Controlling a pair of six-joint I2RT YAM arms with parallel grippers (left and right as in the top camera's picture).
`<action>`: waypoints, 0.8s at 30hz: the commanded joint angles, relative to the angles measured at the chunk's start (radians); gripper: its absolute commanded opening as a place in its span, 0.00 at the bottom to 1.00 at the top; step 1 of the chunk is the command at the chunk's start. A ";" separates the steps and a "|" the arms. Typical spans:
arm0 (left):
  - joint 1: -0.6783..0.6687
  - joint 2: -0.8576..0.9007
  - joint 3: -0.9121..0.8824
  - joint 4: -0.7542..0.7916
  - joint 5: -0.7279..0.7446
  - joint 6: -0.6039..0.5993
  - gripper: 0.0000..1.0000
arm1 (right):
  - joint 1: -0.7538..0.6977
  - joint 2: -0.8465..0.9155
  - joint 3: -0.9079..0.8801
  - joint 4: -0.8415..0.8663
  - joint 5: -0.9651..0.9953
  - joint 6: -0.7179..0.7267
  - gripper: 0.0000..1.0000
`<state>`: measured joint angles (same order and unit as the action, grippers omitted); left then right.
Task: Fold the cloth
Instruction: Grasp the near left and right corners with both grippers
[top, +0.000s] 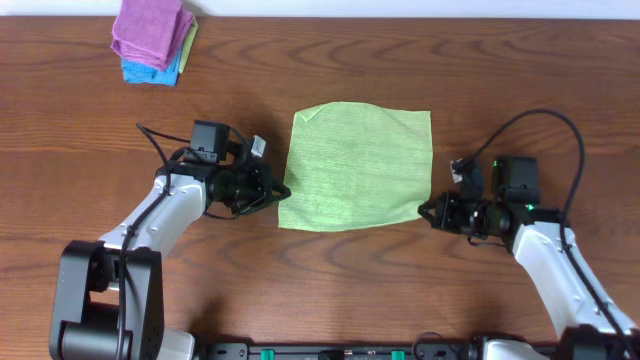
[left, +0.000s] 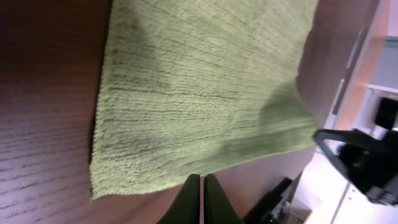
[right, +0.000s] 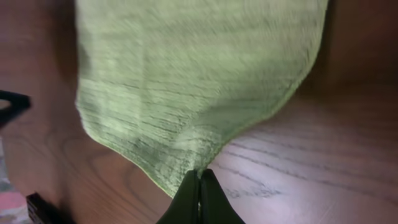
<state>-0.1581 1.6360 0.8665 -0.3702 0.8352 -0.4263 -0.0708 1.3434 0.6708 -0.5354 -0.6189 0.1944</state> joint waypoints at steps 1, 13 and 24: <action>0.001 -0.017 0.016 -0.033 -0.084 0.023 0.06 | -0.006 -0.008 0.016 -0.014 -0.018 0.003 0.01; 0.001 0.014 0.007 -0.119 -0.215 0.147 0.67 | -0.006 -0.008 0.016 -0.019 -0.010 -0.001 0.01; 0.002 0.062 -0.021 -0.010 -0.106 0.230 0.74 | -0.006 -0.008 0.016 -0.030 -0.009 -0.002 0.01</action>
<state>-0.1581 1.6833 0.8566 -0.3840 0.6769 -0.2588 -0.0708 1.3396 0.6743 -0.5613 -0.6205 0.1944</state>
